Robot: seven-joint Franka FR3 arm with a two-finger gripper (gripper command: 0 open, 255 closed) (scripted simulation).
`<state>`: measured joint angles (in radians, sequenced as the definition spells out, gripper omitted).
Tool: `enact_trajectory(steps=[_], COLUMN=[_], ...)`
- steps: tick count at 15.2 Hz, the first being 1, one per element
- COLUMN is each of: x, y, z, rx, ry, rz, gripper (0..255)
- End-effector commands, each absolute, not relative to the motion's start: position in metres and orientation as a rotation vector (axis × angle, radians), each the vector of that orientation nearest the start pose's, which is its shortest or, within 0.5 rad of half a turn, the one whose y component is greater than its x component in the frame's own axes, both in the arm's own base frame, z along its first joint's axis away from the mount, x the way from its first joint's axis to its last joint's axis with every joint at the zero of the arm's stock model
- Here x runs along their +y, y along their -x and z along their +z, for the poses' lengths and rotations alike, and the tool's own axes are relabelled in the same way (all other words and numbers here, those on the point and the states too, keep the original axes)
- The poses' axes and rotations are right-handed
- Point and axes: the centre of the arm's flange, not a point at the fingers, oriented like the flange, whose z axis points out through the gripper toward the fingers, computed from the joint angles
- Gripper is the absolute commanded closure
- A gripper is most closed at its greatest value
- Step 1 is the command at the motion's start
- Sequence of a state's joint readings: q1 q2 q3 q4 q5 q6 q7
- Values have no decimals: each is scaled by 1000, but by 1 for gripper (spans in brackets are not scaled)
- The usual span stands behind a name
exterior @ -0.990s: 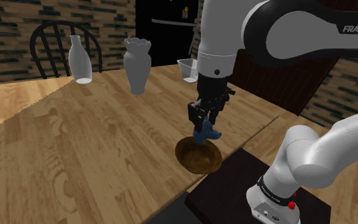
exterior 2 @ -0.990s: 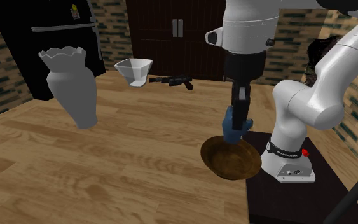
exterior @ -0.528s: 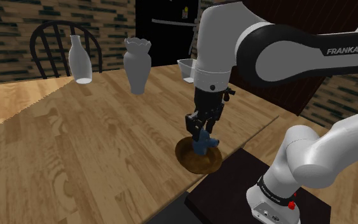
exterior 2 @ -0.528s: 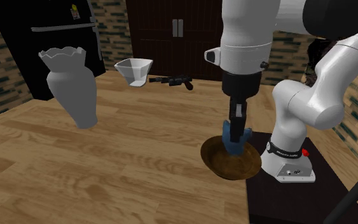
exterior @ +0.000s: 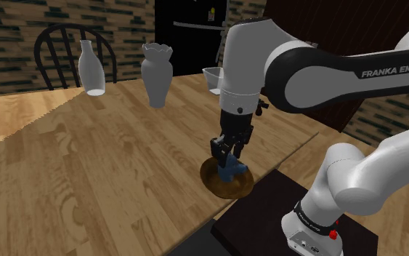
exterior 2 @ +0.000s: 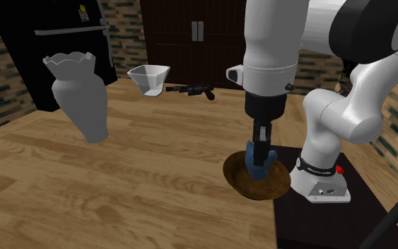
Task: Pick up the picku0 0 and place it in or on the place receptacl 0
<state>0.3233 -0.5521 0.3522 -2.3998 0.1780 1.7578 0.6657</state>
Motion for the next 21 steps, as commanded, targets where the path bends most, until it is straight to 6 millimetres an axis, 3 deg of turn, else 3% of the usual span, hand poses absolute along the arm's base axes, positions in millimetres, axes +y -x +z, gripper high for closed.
enact_trajectory(steps=[1,3,4,9,13,21], x=[259,259,259,259,263,263], y=[-281,-281,-281,-281,-286,-286], z=[490,490,490,490,540,540], rx=[149,149,149,149,149,149], ry=[3210,3210,3210,3210,3210,3210], rz=[136,136,136,136,136,136], gripper=[255,255,0,0,0,0])
